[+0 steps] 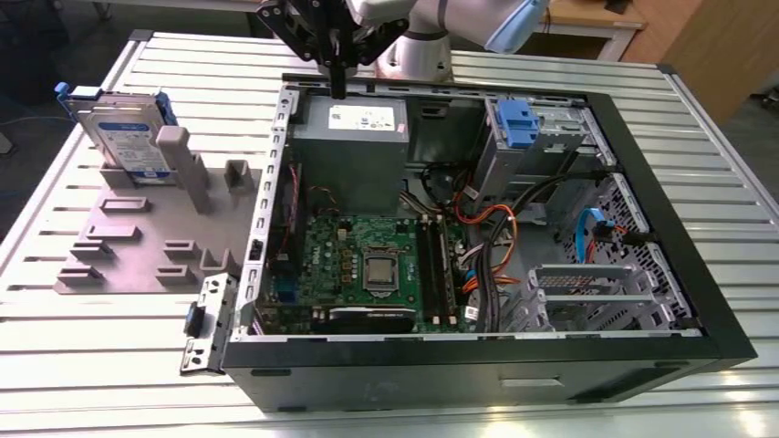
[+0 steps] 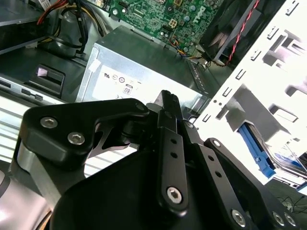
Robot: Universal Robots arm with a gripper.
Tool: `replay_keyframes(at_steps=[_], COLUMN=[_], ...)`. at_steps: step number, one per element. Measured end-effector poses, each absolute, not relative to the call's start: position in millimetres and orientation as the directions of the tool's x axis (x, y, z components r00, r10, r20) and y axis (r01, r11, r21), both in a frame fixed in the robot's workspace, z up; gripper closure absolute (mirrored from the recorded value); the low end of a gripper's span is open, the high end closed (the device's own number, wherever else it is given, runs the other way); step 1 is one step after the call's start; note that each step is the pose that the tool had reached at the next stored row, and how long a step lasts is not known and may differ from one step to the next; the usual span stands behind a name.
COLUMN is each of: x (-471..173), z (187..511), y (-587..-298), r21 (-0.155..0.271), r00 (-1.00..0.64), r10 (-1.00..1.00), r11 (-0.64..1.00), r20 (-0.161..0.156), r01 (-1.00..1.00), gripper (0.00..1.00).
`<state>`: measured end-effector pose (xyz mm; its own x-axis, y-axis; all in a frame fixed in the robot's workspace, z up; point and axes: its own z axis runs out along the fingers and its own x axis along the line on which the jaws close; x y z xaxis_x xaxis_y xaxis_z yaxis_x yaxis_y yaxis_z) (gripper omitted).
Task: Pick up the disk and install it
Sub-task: 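Reach for the disk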
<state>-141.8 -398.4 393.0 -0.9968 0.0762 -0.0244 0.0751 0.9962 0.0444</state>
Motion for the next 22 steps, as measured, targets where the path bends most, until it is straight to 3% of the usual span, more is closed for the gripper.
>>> replay_keyframes(at_steps=[22], x=[-148.0], z=[393.0], y=[-398.4], r21=[0.044], r00=[-0.997], r10=[0.076], r11=[0.996], r20=[-0.024], r01=[0.075], gripper=[0.89])
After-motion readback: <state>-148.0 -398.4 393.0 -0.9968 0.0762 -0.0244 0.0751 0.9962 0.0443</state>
